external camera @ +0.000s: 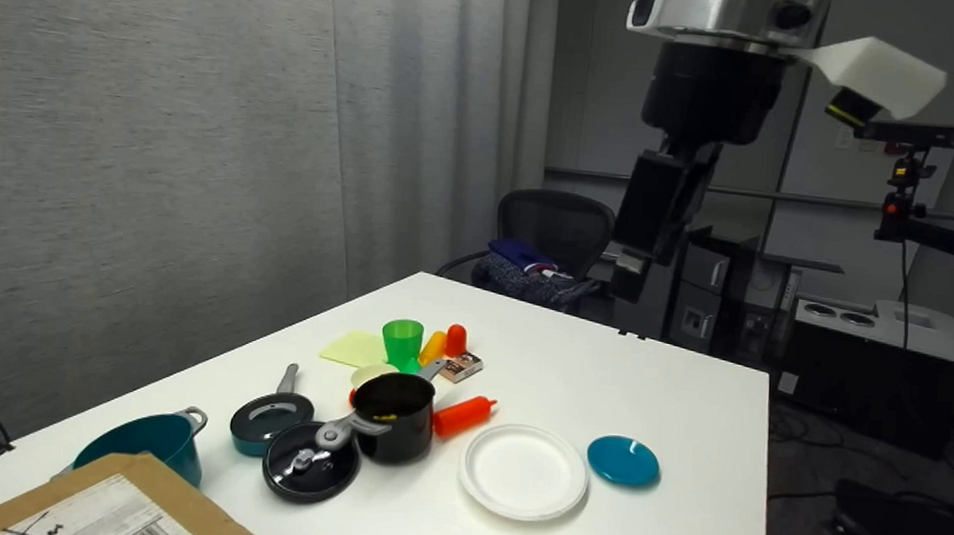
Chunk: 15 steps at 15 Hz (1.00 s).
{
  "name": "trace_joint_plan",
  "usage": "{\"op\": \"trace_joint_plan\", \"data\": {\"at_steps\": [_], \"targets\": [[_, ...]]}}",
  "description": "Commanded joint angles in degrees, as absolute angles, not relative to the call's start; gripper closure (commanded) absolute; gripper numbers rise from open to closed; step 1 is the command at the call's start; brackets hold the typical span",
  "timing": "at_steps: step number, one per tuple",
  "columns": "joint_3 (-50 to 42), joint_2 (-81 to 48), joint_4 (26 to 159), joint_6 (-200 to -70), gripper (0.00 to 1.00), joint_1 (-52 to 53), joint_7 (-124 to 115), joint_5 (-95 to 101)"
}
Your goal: Pick the stuffed fruits on the tray and put them on the plate
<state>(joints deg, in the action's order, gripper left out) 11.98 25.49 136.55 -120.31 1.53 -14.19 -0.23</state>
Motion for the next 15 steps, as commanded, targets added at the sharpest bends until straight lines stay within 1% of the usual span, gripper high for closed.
{"op": "trace_joint_plan", "data": {"at_steps": [1, 5, 7, 9, 10, 15], "targets": [[11.66, 13.23, 130.43, -120.16, 0.00, 2.20, -17.76, -2.09], [10.70, 3.99, 129.44, -127.60, 0.00, 3.82, -18.95, -6.41], [10.20, 0.54, 129.66, -127.84, 0.00, 4.62, -16.71, -9.72], [10.09, -2.00, 128.81, -125.34, 0.00, 5.03, -16.79, -9.96], [9.83, 0.31, 131.03, -127.58, 0.00, 5.04, -17.83, -8.29], [9.78, -2.15, 129.91, -127.05, 0.00, 5.45, -17.78, -8.42]]}}
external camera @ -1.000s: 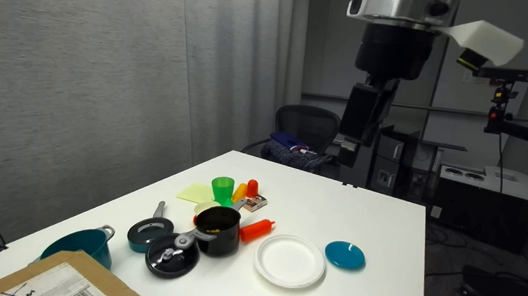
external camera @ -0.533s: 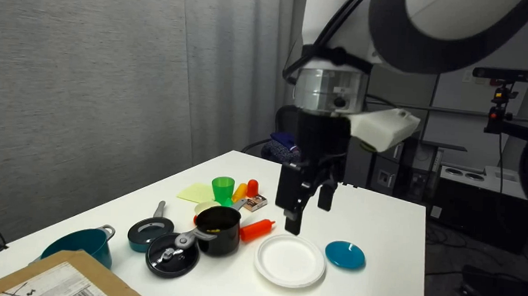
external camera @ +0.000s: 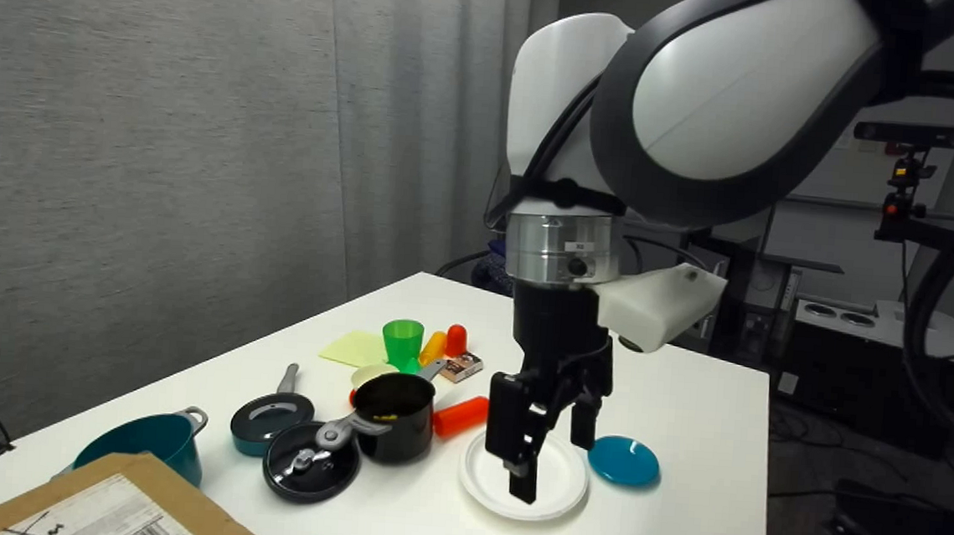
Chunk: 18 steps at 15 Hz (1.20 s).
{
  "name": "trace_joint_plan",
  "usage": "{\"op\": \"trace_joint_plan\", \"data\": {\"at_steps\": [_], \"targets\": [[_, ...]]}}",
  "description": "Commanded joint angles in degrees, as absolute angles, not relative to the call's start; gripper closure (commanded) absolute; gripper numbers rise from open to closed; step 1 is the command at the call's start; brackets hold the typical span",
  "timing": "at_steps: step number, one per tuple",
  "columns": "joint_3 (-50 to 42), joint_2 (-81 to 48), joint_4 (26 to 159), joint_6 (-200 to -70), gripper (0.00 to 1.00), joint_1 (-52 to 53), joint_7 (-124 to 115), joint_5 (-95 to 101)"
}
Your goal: Pick the stuffed fruits on the tray and put them on the plate
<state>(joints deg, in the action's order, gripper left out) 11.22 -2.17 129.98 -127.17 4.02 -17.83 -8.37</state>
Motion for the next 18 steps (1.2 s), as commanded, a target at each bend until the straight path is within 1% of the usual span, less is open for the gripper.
{"op": "trace_joint_plan", "data": {"at_steps": [1, 3, 7, 13, 18], "targets": [[8.82, -0.98, 130.51, -126.19, 0.00, 4.45, -16.09, -8.87], [7.94, -3.85, 129.82, -123.74, 0.00, 3.96, -13.23, -12.78], [6.13, -7.97, 130.83, -122.02, 0.00, 4.02, -12.74, -12.04], [7.52, -15.52, 130.23, -122.73, 0.00, 3.68, 3.03, -17.79], [9.22, -19.59, 131.76, -131.33, 0.00, 6.64, -1.84, -17.84]]}}
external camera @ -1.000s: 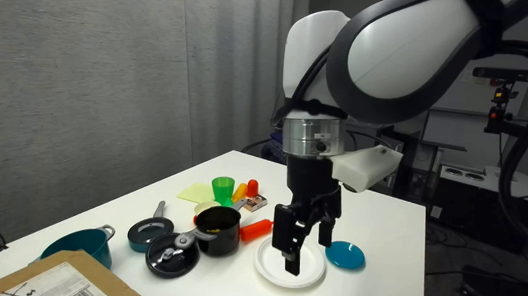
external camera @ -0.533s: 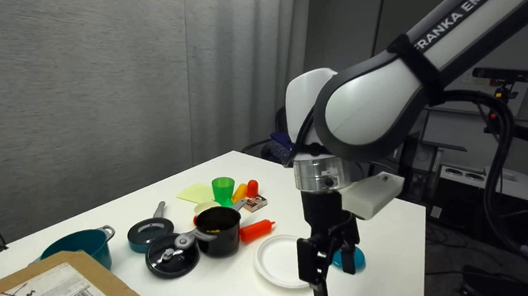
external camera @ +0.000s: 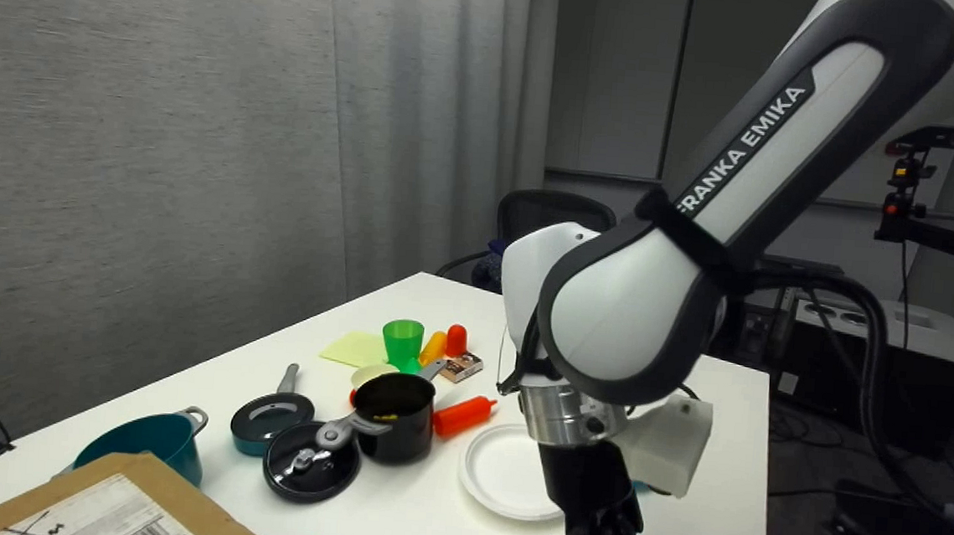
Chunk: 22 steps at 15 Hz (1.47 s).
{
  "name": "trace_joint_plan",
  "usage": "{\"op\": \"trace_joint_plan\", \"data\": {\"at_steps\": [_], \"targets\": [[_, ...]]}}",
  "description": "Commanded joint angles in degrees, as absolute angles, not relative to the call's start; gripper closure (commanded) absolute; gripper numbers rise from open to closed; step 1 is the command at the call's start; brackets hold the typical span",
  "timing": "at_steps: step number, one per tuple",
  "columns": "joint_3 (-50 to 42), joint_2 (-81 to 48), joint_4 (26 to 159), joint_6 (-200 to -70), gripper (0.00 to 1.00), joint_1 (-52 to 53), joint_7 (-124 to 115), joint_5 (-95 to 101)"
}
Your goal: Pick the stuffed fruits on the tray and put them on the plate
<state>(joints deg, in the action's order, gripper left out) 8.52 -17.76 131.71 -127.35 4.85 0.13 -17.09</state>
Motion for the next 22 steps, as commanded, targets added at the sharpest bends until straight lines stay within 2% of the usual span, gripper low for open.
{"op": "trace_joint_plan", "data": {"at_steps": [1, 2, 3, 12, 14, 16, 22], "targets": [[9.38, -19.92, 132.27, -133.15, 0.00, 7.23, -2.69, -17.32], [9.50, -20.15, 132.47, -134.47, 0.25, 7.85, -3.54, -16.73], [9.66, -20.30, 132.66, -135.35, 0.26, 8.11, -3.91, -16.84], [8.50, -13.61, 133.35, -133.06, 0.95, 6.06, -2.32, -16.89], [8.20, -10.47, 133.54, -132.16, 1.00, 4.97, -0.92, -18.16], [7.15, -7.18, 133.56, -131.43, 0.97, 4.28, -1.51, -17.69], [2.00, -3.72, 134.44, -143.32, 0.98, 3.75, -15.99, -11.19]]}}
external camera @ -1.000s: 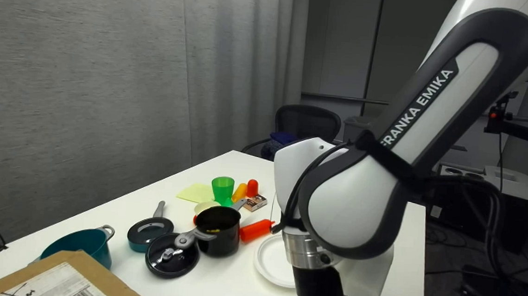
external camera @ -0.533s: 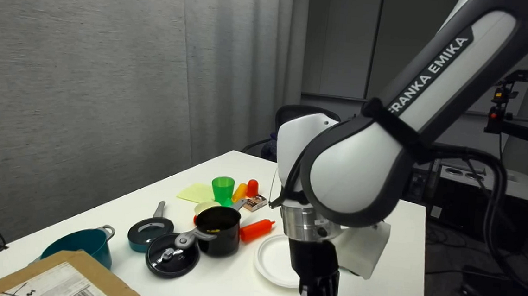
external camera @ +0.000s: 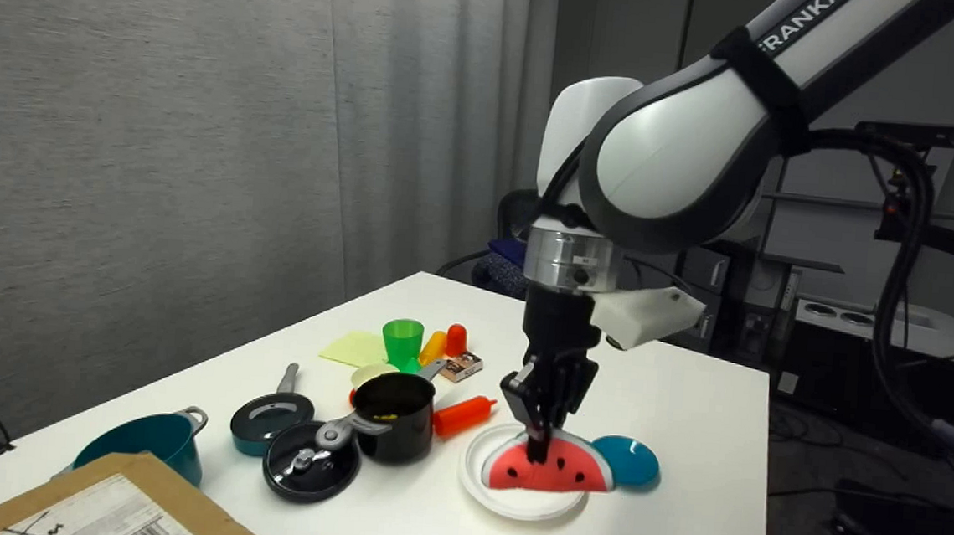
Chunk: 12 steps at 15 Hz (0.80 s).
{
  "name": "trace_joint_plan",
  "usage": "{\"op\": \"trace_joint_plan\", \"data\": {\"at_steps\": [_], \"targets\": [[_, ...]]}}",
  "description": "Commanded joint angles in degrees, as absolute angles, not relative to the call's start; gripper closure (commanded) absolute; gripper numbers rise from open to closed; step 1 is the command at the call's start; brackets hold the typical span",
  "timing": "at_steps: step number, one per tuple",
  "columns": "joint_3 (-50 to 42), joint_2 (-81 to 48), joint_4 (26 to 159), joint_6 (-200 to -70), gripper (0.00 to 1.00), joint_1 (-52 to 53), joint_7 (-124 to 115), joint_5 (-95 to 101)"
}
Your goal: Pick the stuffed fruits on the tray and put them on the plate
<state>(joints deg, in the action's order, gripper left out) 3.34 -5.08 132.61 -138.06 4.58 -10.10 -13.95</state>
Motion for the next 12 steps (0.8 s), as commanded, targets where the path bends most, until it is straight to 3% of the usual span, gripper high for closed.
{"op": "trace_joint_plan", "data": {"at_steps": [1, 7, 10, 11, 12], "targets": [[1.29, -4.26, 134.65, -146.03, 0.98, 3.51, -18.26, -10.07], [-5.47, -7.48, 137.00, -160.36, 0.98, 4.36, -40.90, 7.40], [-14.52, -9.54, 136.08, -160.58, 0.98, 8.99, -54.36, 18.77], [-17.68, -10.28, 135.39, -159.55, 0.67, 11.06, -58.76, 21.96], [-20.45, -10.99, 134.63, -157.70, 0.66, 13.34, -63.06, 24.42]]}}
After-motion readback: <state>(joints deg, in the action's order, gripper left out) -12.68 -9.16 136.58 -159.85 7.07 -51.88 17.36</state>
